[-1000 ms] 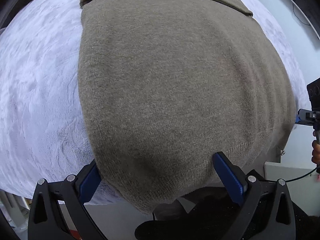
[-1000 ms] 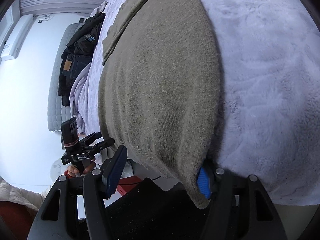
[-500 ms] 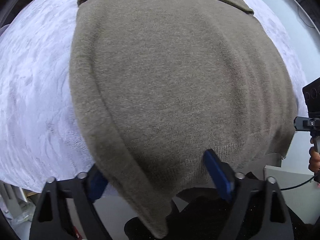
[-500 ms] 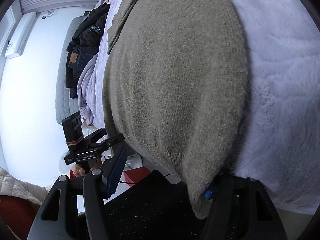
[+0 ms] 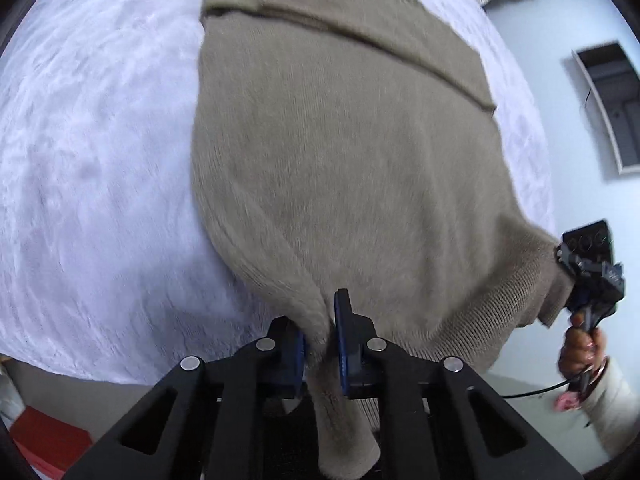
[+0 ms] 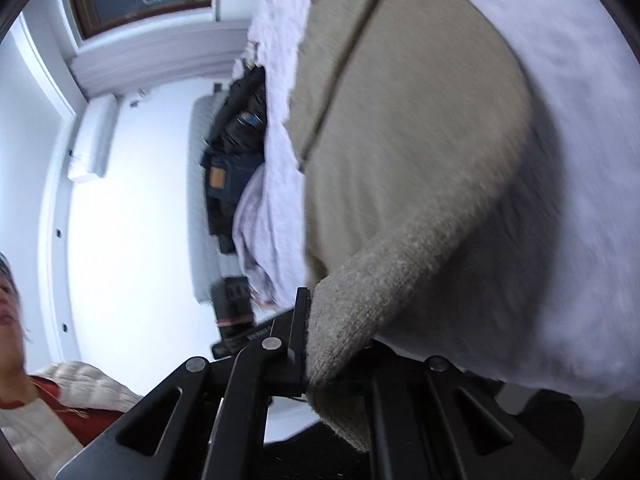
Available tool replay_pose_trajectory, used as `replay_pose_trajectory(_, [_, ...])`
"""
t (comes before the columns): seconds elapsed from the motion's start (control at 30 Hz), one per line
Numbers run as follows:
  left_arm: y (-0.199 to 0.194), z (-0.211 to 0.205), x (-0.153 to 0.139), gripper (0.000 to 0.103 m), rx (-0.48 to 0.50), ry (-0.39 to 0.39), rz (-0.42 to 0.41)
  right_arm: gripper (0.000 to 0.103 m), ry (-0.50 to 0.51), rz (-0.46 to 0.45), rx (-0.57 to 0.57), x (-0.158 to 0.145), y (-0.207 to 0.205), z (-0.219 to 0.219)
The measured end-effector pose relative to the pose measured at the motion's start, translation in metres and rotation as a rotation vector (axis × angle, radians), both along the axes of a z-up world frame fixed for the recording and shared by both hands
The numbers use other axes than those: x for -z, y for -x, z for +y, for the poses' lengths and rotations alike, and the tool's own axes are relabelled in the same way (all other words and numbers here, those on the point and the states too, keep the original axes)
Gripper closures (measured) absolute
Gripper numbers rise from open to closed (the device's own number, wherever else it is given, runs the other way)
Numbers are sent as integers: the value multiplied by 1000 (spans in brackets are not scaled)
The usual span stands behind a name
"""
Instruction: Fold small clothes
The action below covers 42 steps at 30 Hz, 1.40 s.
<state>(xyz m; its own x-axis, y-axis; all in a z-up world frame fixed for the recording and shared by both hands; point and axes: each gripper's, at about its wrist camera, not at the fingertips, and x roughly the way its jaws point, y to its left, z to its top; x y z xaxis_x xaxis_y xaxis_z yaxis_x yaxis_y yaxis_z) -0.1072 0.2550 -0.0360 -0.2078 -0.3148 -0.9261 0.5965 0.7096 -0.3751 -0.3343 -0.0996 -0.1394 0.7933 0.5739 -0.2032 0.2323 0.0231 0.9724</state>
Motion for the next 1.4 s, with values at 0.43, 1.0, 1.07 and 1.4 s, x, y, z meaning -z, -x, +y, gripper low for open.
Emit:
replay_pose_trajectory(0.43, [-122, -41, -56, 89, -44, 223, -117, 96, 27, -130, 190, -47, -97, -59])
replay_pose_trajectory(1.0, [-181, -125, -8, 27, -28, 45, -280, 89, 173, 270, 15, 25, -229, -191])
replay_pose_trajectory(1.07, [-169, -132, 5, 27, 50, 5, -245, 65, 165, 253, 14, 25, -227, -190])
replay_pose_trajectory(1.4, [-128, -140, 38, 58, 291, -75, -65, 52, 143, 187, -50, 17, -218, -171])
